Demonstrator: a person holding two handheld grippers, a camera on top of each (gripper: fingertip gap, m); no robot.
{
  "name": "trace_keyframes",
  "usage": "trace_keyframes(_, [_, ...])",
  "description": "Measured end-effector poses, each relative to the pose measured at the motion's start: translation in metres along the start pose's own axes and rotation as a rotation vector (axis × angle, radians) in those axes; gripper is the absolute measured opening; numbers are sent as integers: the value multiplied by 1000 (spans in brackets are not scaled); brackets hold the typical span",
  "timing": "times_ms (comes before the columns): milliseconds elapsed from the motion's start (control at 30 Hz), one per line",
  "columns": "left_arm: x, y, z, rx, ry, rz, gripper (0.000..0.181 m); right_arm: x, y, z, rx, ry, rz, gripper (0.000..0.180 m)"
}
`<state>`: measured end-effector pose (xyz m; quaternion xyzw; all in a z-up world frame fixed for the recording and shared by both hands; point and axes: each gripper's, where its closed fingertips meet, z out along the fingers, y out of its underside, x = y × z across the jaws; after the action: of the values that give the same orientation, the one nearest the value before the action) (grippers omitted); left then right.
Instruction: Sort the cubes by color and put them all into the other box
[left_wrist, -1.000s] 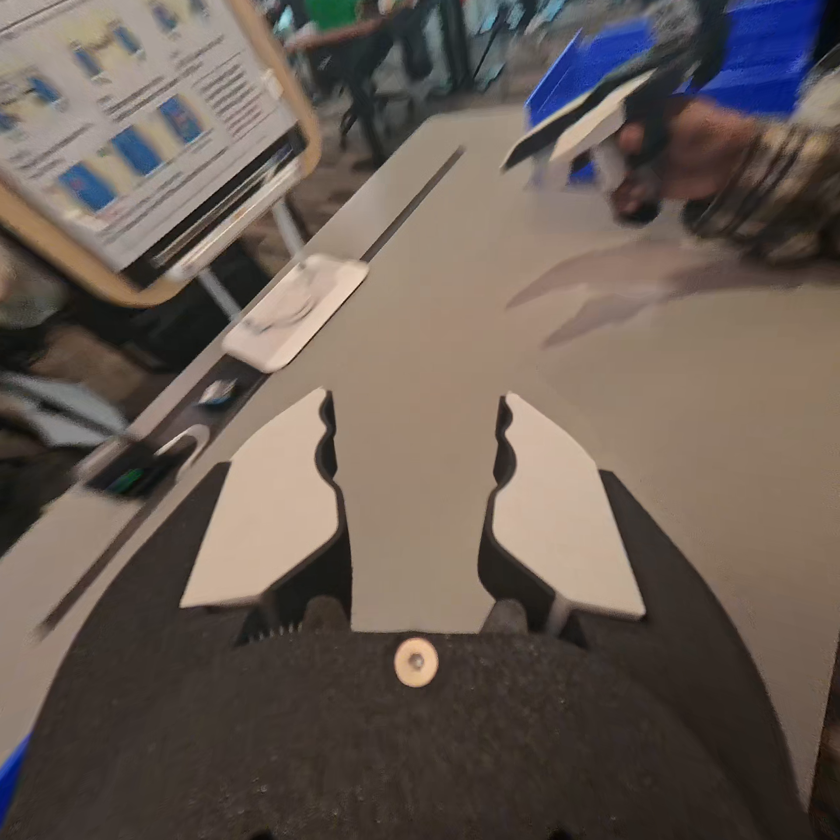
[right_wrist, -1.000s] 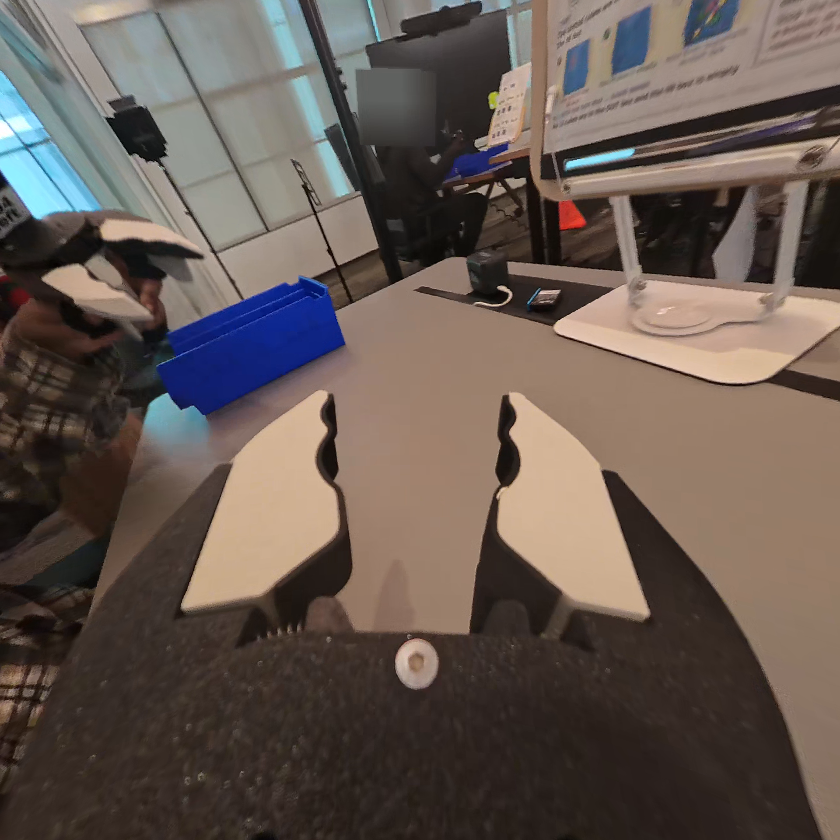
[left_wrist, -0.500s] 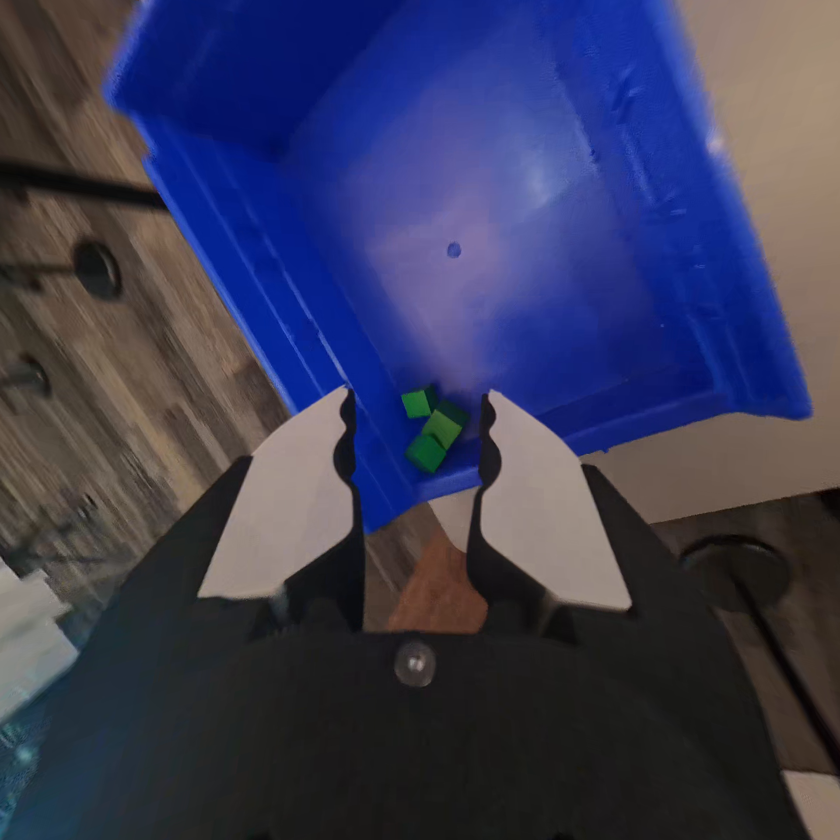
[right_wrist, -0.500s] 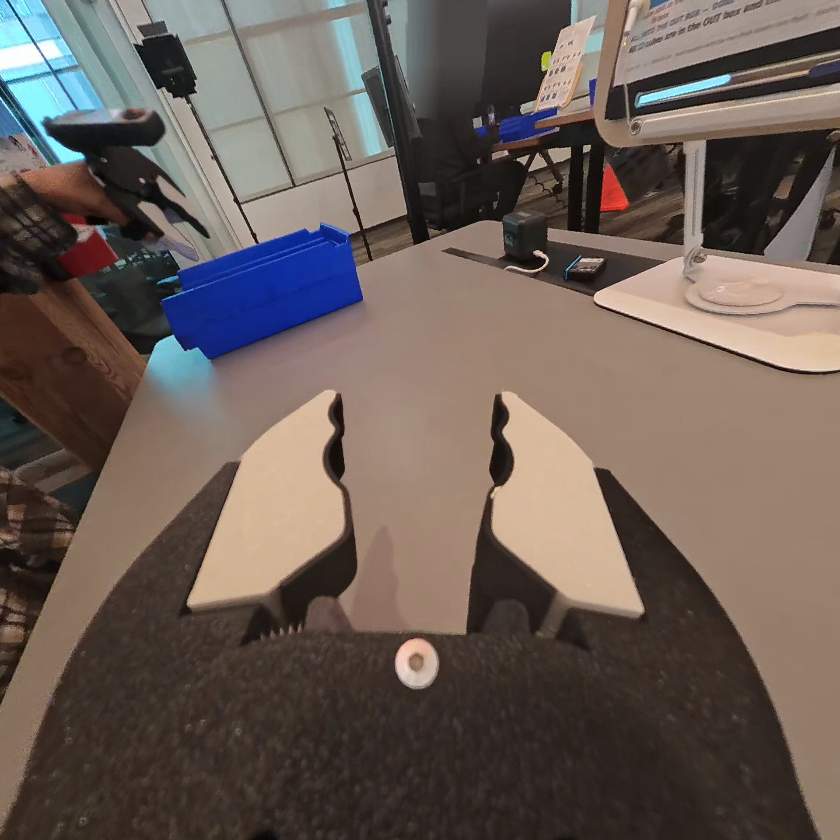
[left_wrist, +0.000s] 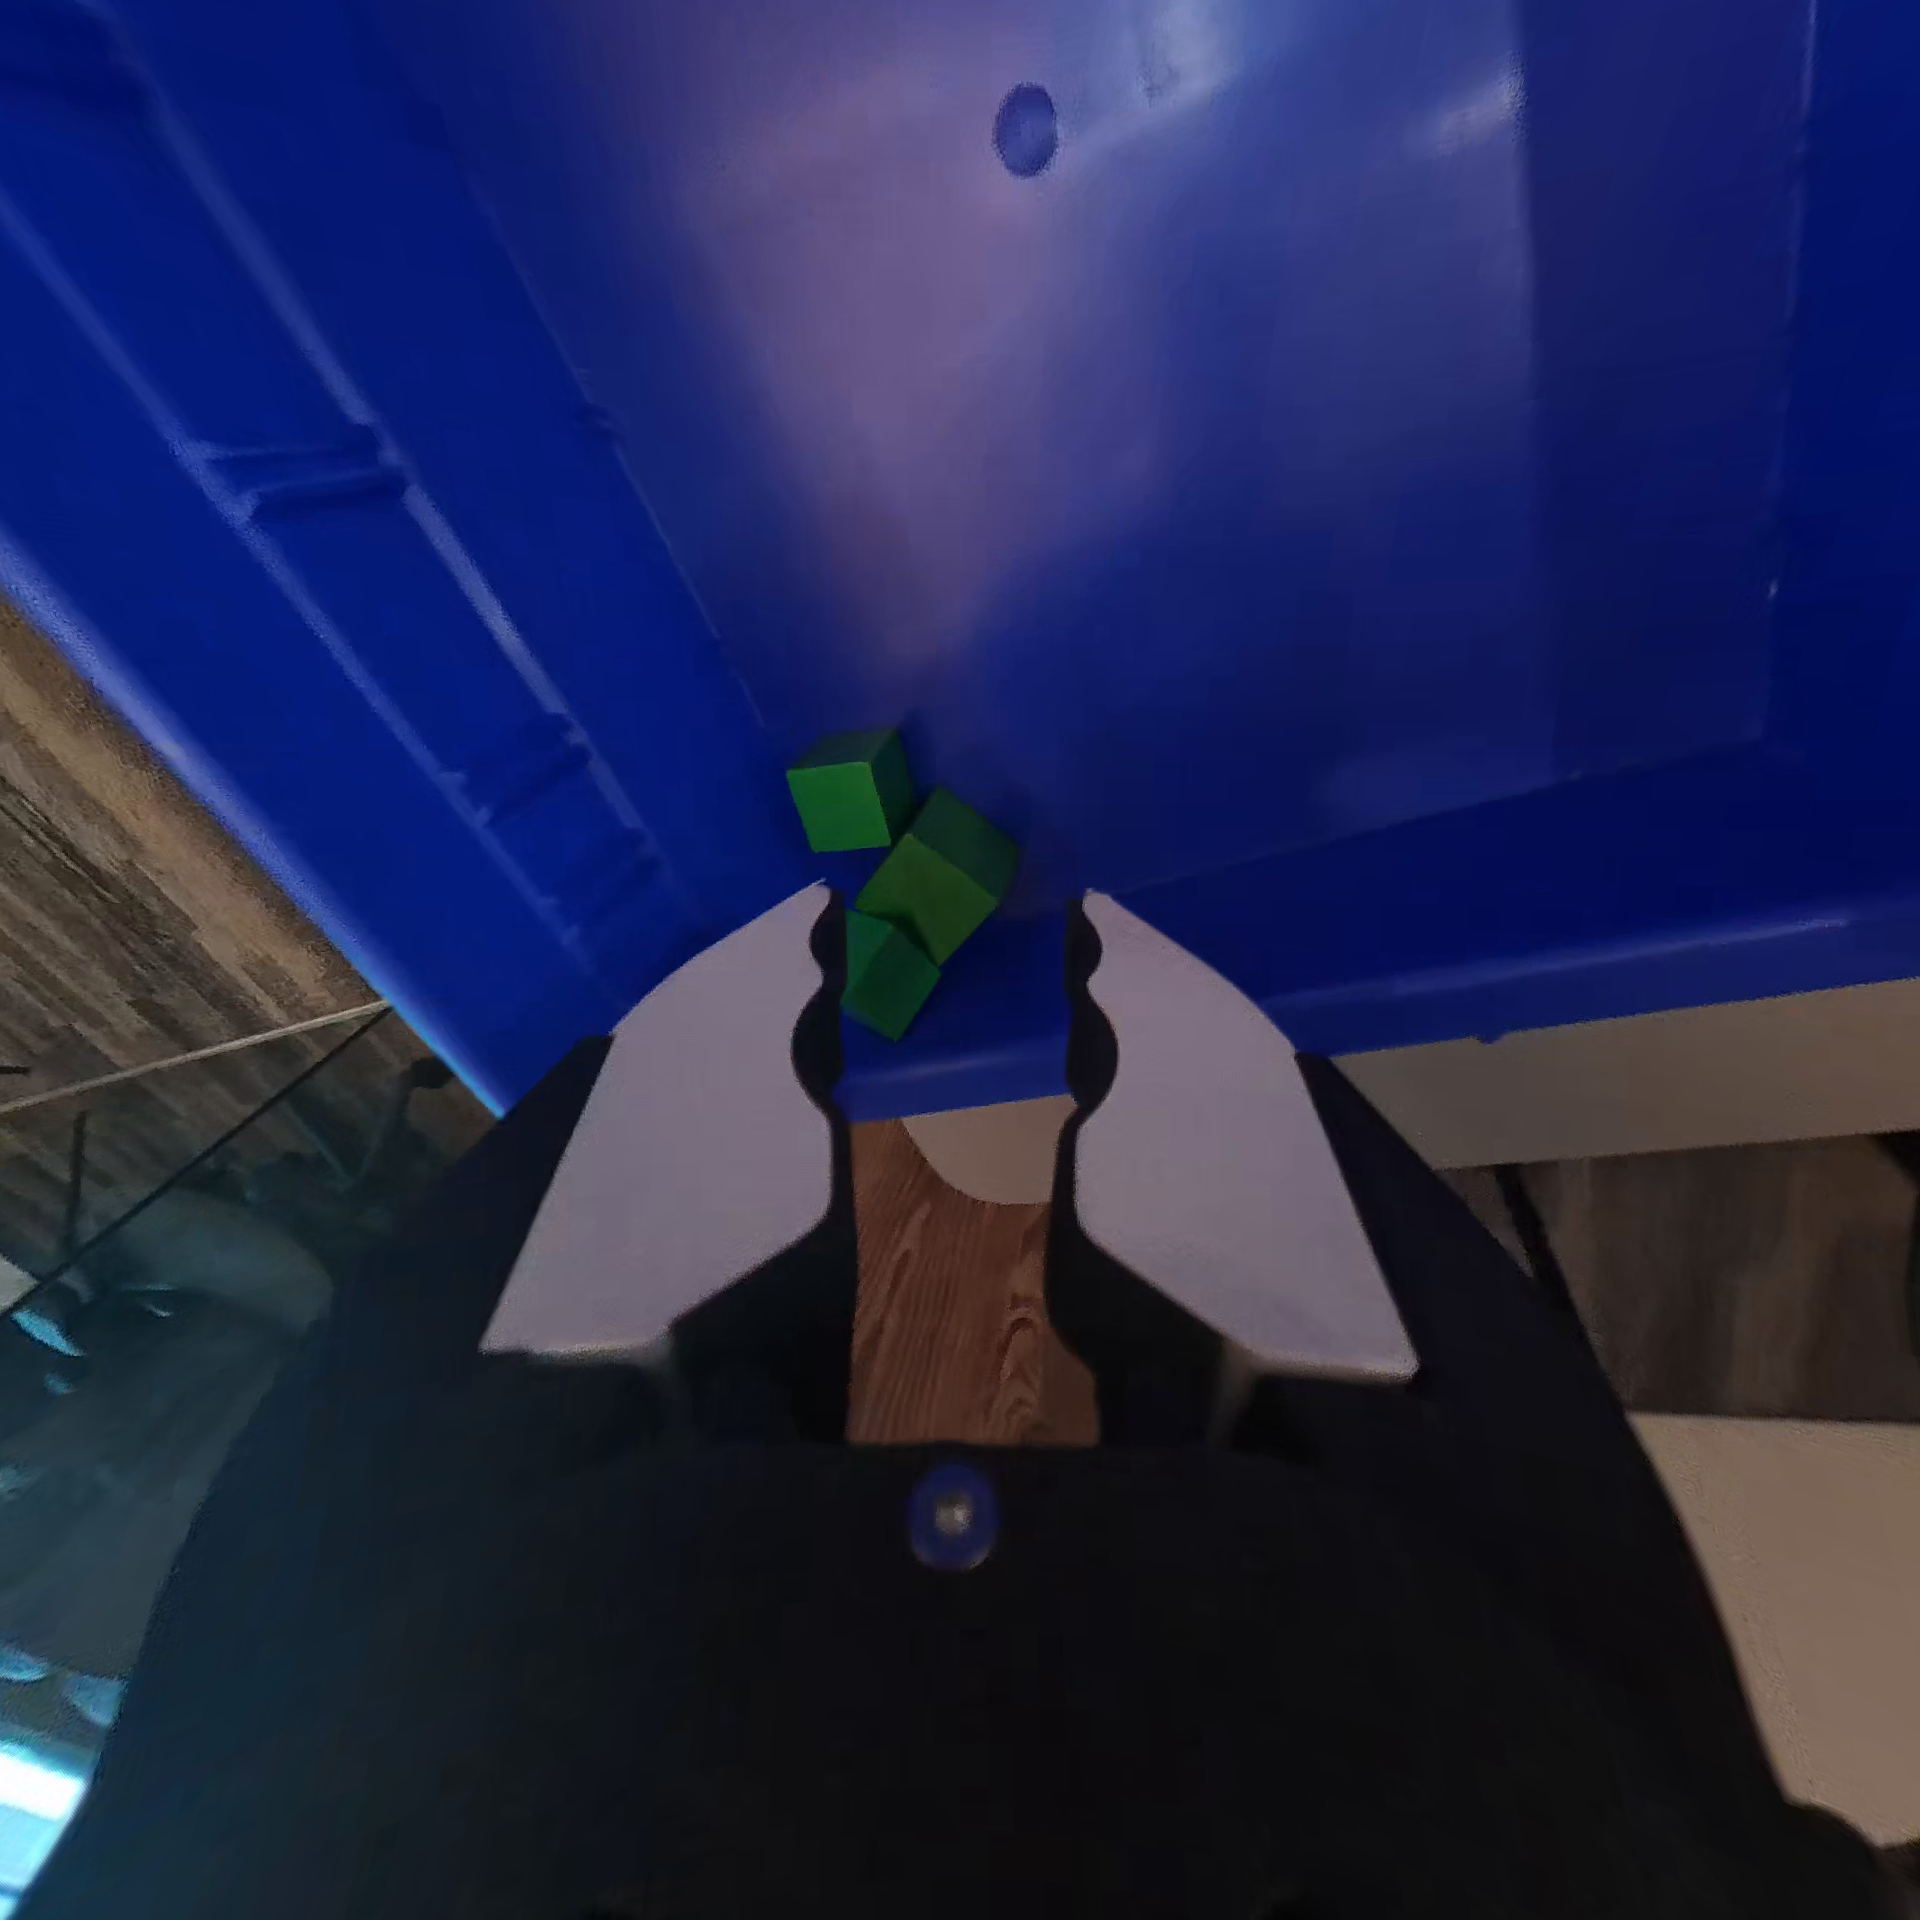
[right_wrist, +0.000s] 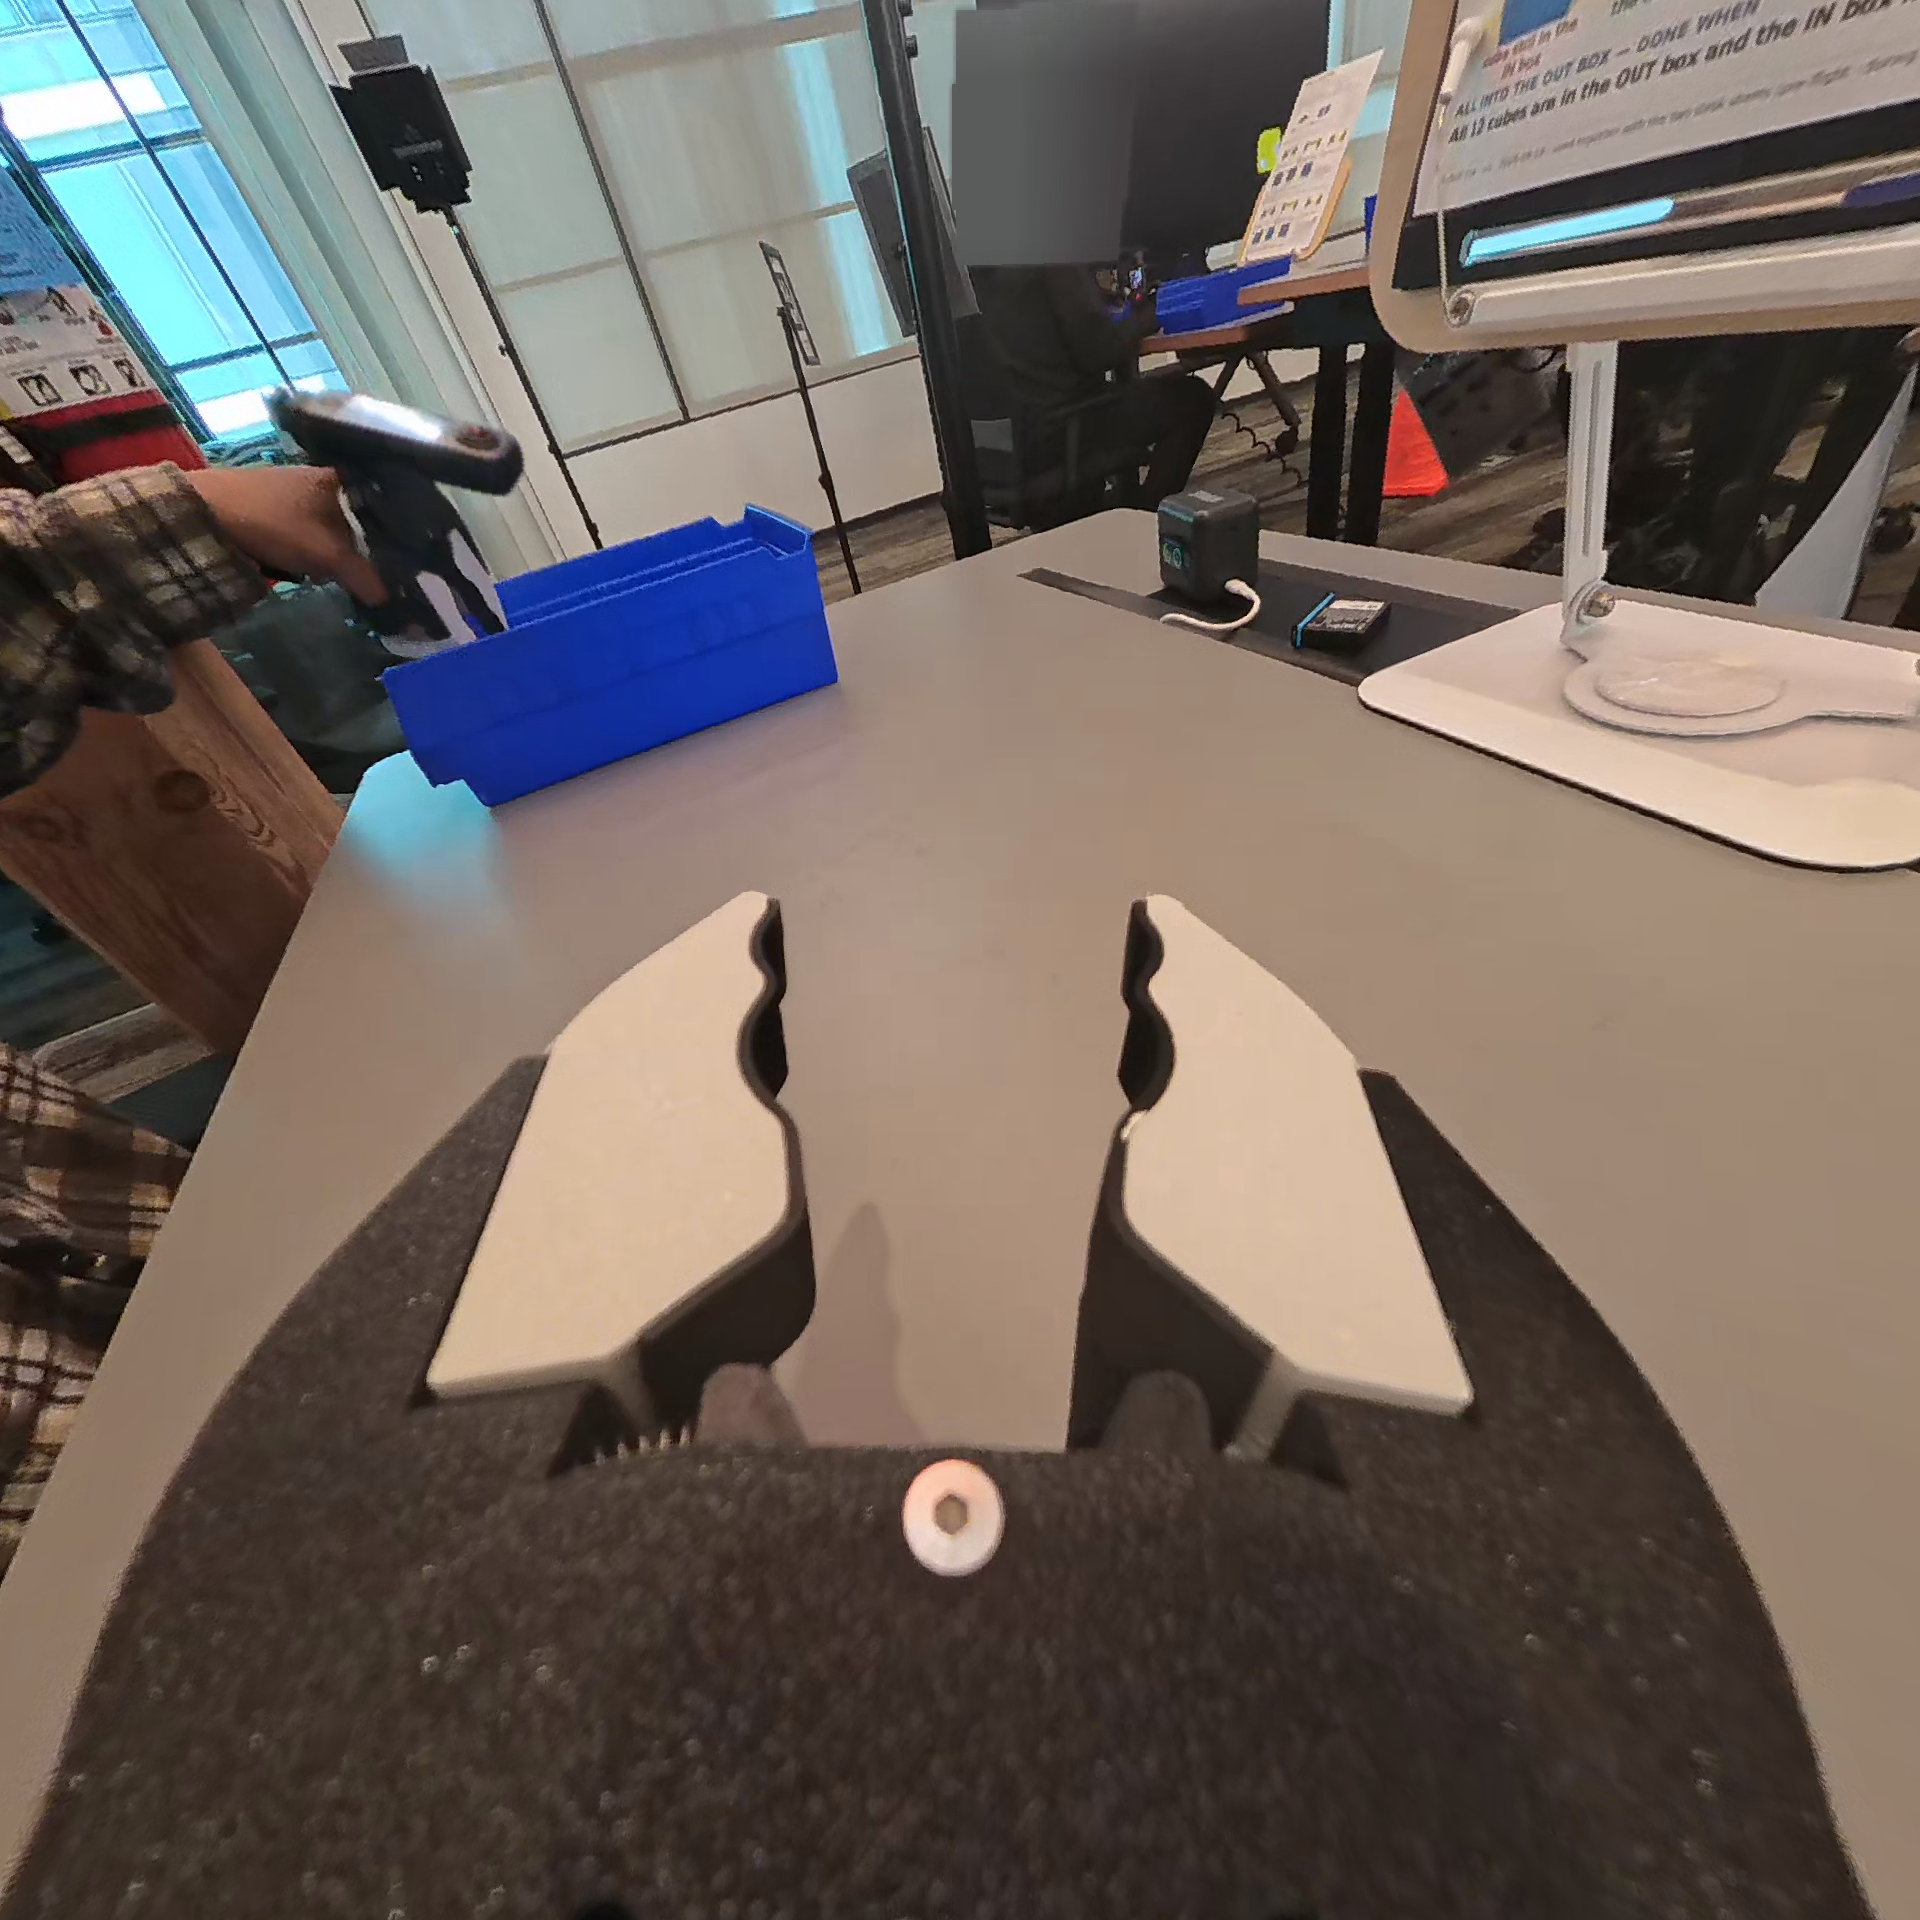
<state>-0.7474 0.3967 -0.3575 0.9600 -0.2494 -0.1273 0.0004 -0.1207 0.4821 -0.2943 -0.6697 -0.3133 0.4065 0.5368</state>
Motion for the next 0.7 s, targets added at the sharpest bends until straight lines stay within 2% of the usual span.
trace_keyframes(367, [-2,15,16,-181,30,234,36,-3,-2,0,7,-4,-34,65])
trace_keyframes(700, [-12,24,37,-294,23,347,27,-4,-4,-1,13,-6,-45,67])
